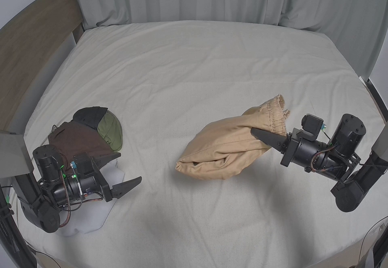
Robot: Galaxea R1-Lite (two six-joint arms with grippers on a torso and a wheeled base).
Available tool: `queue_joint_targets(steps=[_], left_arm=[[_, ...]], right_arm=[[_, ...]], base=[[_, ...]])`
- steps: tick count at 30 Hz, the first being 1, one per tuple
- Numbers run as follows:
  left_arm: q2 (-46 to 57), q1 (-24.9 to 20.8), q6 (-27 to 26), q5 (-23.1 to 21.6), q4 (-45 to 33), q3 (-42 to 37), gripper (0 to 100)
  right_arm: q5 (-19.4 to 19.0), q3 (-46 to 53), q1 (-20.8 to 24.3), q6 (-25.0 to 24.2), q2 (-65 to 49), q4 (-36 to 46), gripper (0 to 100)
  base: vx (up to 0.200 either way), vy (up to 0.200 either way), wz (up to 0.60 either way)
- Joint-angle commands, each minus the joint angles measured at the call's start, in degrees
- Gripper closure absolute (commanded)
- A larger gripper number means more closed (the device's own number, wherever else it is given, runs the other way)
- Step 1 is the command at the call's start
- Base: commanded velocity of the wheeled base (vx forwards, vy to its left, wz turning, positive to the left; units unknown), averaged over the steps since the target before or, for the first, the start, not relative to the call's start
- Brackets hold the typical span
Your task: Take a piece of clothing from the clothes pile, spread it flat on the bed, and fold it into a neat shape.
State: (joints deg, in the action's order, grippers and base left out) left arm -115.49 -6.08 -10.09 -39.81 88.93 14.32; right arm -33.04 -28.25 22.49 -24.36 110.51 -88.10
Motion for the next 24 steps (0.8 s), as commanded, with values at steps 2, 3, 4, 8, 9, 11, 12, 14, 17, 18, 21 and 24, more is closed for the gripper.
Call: queue_joint_targets(steps=[2, 3, 4, 8, 9, 11, 12, 14, 17, 18, 21, 24], left_arm=[[0.0, 0.0, 0.0, 0.0, 0.0, 0.0, 0], [0.1, 0.0, 0.1, 0.0, 0.0, 0.0, 0], [0.0, 0.0, 0.0, 0.0, 0.0, 0.1, 0], [-0.1, 0.3, 0.0, 0.0, 0.0, 0.2, 0], [-0.1, 0.2, 0.0, -0.1, 0.0, 0.1, 0], [-0.1, 0.2, 0.0, -0.1, 0.0, 0.1, 0], [-0.1, 0.2, 0.0, 0.0, 0.0, 0.1, 0], [-0.1, 0.2, 0.0, -0.1, 0.0, 0.1, 0], [-0.3, 0.1, 0.0, 0.0, 0.0, 0.1, 0], [-0.3, 0.1, 0.0, 0.0, 0.0, 0.0, 0], [-0.2, 0.1, 0.0, 0.0, 0.0, -0.1, 0], [-0.3, 0.1, 0.0, 0.0, 0.0, -0.1, 0]], right_arm=[[0.0, -1.3, 0.1, 0.0, 1.1, 0.1, 100], [0.0, -1.4, 0.1, 0.0, 1.6, 0.1, 100], [0.0, -1.5, 0.1, 0.0, 1.8, 0.0, 100], [0.0, -3.2, 0.1, 0.0, 3.0, 0.2, 100], [0.0, -3.9, 0.0, -0.1, 3.4, 0.2, 100], [0.0, -5.0, -0.1, -0.1, 4.1, 0.2, 100], [0.1, -5.6, -0.1, -0.1, 4.5, 0.2, 100], [0.2, -6.4, -0.1, -0.3, 5.2, 0.2, 100], [0.2, -9.4, -0.3, -1.8, 6.7, 0.3, 100], [0.2, -10.0, -0.3, -2.1, 7.1, 0.3, 100], [0.2, -12.5, -0.6, -3.1, 8.5, 0.4, 100], [0.2, -15.3, -0.9, -3.2, 9.7, 1.4, 100]], base=[[0.0, 0.0, 0.0], [0.0, 0.0, 0.0], [0.0, 0.0, 0.0], [0.0, 0.0, 0.0], [0.0, 0.0, 0.0], [0.0, 0.0, 0.0], [0.0, 0.0, 0.0], [0.0, 0.0, 0.0], [0.0, 0.0, 0.0], [0.0, 0.0, 0.0], [0.0, 0.0, 0.0], [0.0, 0.0, 0.0]])
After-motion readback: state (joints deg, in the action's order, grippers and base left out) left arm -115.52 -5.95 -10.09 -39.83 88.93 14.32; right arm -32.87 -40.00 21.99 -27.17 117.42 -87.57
